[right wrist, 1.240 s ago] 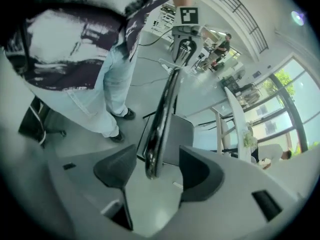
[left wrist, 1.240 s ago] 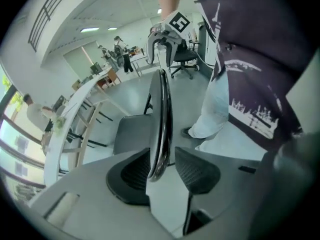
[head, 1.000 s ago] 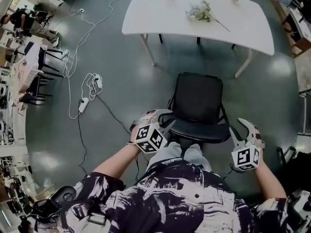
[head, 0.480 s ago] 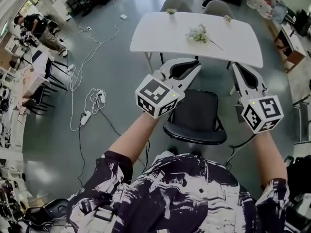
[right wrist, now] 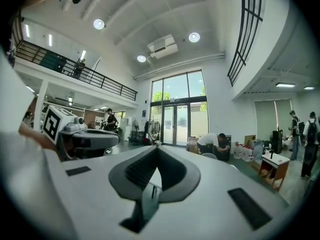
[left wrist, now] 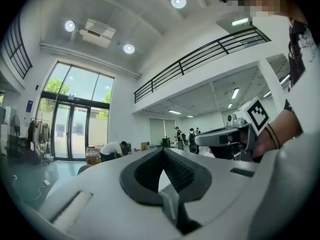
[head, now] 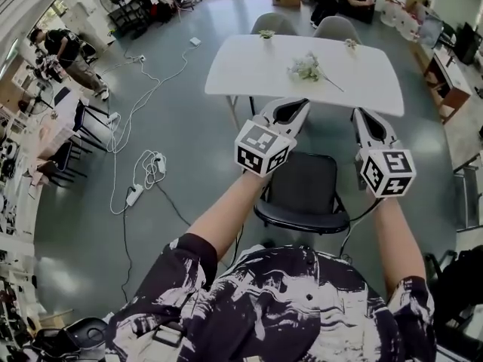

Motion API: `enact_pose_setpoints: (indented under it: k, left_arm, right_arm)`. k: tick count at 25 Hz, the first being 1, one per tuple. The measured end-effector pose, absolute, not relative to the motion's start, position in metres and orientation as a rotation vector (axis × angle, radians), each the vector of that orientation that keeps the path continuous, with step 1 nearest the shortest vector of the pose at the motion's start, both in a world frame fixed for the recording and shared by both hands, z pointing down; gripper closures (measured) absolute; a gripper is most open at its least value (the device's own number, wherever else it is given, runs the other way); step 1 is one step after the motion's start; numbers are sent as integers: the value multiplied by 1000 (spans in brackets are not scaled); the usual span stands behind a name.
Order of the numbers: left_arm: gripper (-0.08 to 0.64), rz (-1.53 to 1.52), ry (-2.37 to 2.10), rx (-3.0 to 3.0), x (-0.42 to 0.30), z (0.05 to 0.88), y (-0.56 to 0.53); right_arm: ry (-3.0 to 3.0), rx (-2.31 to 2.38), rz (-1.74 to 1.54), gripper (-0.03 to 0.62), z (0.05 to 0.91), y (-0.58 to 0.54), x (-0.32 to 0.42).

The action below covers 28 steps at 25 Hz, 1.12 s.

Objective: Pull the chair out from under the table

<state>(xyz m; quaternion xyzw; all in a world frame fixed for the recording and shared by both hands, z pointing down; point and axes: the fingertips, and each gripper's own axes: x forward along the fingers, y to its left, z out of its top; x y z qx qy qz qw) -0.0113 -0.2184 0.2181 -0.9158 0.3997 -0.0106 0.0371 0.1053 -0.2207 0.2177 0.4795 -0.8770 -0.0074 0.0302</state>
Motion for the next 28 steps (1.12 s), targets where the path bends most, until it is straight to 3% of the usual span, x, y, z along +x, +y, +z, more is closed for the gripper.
enact_pose_setpoints:
  k: [28]
  left_arm:
    - [555, -60, 1271, -2827, -13, 230, -230]
  right_arm:
    - [-2681, 1438, 19, 592, 240, -223, 92]
